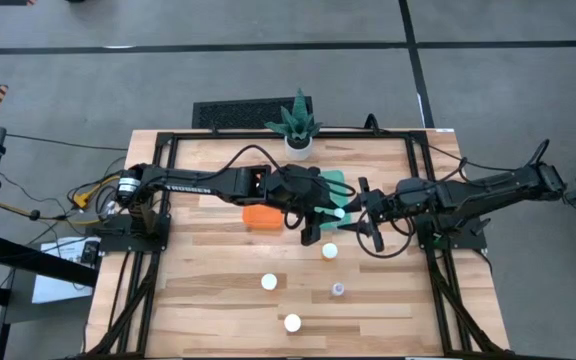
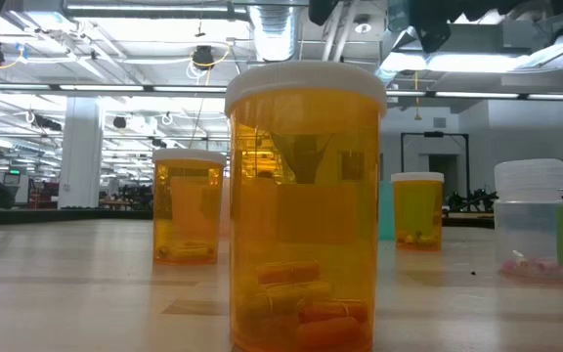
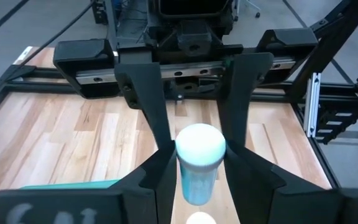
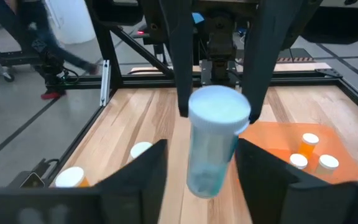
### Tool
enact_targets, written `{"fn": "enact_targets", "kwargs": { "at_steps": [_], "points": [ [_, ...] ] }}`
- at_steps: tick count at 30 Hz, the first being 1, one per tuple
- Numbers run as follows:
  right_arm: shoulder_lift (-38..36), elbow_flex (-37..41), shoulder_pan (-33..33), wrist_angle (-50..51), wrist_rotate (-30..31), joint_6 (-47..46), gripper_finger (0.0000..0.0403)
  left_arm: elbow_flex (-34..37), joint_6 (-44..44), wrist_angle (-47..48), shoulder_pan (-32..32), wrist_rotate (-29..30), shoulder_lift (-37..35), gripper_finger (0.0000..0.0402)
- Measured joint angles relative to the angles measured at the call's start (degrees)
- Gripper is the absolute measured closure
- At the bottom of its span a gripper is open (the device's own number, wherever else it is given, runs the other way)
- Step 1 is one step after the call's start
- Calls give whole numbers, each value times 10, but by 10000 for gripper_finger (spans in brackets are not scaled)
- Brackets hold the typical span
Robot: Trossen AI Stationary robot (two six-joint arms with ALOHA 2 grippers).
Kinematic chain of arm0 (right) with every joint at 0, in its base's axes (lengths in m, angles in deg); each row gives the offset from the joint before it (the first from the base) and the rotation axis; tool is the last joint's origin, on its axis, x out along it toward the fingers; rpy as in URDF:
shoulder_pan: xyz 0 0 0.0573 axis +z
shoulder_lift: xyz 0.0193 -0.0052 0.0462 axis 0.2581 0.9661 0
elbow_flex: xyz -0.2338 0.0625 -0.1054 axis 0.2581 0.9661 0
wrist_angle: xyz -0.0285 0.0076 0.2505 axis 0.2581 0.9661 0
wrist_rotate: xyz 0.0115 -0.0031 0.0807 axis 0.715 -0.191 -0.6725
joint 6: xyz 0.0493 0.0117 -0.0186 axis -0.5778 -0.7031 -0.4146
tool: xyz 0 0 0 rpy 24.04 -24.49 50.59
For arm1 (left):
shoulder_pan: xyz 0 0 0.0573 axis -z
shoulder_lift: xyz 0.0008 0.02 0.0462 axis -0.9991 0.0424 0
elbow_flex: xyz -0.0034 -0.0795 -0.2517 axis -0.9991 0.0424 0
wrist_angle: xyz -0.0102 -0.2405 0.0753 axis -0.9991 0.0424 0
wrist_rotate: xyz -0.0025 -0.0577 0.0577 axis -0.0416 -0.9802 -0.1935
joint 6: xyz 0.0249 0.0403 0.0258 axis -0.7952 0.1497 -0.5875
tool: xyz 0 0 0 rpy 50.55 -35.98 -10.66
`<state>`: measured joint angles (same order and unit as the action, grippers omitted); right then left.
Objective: Pick and place medicine bottles into bin by pill shape (circle, oval)
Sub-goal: Put the blue pill bottle into the orange bin
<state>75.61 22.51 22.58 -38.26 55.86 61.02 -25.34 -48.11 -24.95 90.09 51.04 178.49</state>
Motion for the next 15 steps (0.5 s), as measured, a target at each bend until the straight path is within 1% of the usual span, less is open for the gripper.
{"fn": "enact_targets", "kwargs": {
  "at_steps": [3, 5, 11, 15],
  "points": [
    [0, 0, 0, 9, 0, 0, 164, -6, 0, 6, 0, 0, 0, 287],
    [0, 0, -2, 20, 0, -1, 153, -11, -3, 4, 0, 1, 0, 287],
    [-1, 0, -18, 48, 0, -2, 148, -38, -7, 36, 0, 16, -1, 287],
    [-24, 0, -34, 84, 0, -2, 148, -53, -2, 95, 0, 29, -2, 287]
  ]
}}
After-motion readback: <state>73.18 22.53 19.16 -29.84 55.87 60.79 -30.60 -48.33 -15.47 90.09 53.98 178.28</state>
